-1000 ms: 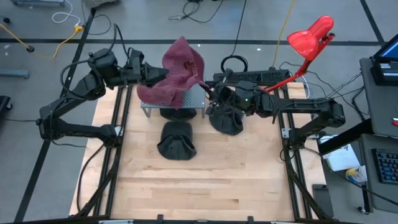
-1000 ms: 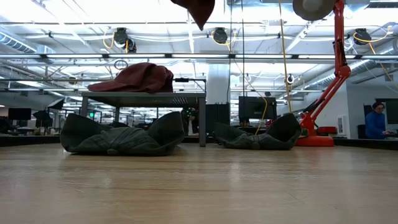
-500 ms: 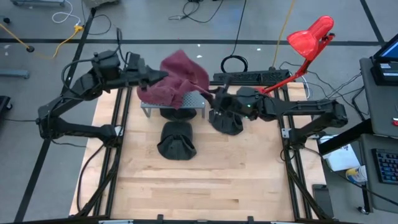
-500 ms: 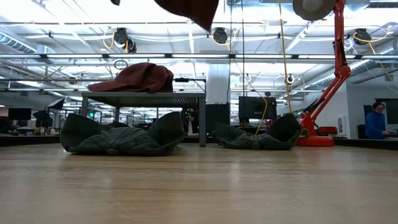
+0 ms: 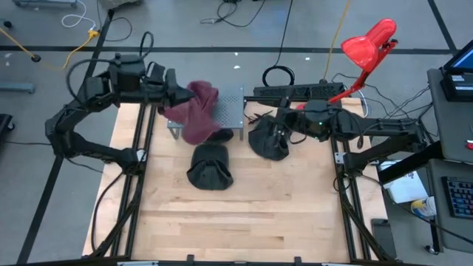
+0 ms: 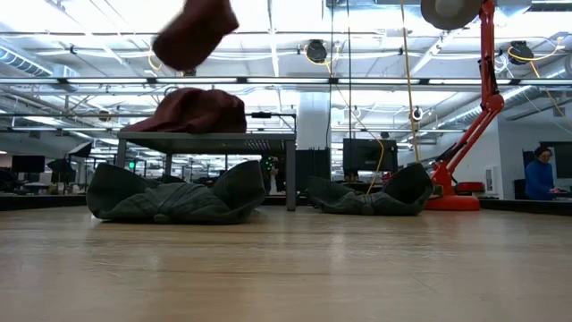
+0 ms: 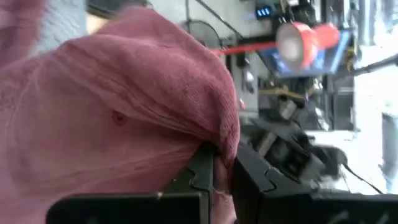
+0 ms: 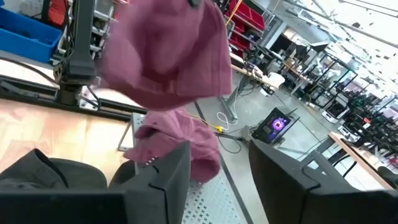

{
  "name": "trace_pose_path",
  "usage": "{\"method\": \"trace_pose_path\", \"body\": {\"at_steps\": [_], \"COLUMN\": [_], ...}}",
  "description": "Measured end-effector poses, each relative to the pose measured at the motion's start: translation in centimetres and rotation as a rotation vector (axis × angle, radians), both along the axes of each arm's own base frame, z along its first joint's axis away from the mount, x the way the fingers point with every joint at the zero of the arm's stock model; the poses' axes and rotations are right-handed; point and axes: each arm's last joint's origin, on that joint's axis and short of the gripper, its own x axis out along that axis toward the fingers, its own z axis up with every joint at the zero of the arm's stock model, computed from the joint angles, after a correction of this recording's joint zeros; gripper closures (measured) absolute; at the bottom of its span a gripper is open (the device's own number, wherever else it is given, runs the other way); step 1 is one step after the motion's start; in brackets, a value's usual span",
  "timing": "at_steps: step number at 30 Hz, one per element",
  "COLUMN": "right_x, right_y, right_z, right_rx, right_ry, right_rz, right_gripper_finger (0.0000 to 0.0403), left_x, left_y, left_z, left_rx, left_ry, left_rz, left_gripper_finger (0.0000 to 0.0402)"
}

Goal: Pick & Place hat
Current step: Stack the red cap on top of the red cap on the shelf

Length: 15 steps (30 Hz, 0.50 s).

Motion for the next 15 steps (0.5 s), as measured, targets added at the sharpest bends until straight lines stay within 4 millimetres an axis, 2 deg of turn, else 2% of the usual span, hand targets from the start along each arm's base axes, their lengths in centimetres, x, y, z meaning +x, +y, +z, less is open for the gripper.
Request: {"method": "trace_pose_path", "body": {"at_steps": [5,10,15], "right_x": [-0.2,-0.2,-0.2], "right_y": [0.0,0.4,1.6], "right_z": [0.1,0.1,-0.2], "right_rx": [0.004,0.003,0.000], "right_ry": [-0.003,0.003,0.029], "right_rz": [0.001,0.016,0.059], "right_gripper_finger": [0.0245,0.0247,0.0242], "left_x": [0.2,-0.6,-2.2], "left_y": [-0.9,-2.5,-3.2], "left_z": [2.1,5.0,5.6], "left_rx": [-0.027,0.008,0.024], "left_ry": [0.012,-0.077,0.015], "left_rz": [-0.076,-0.138,-0.088], "left_gripper_finger": [0.0375,0.0375,0.0375]}}
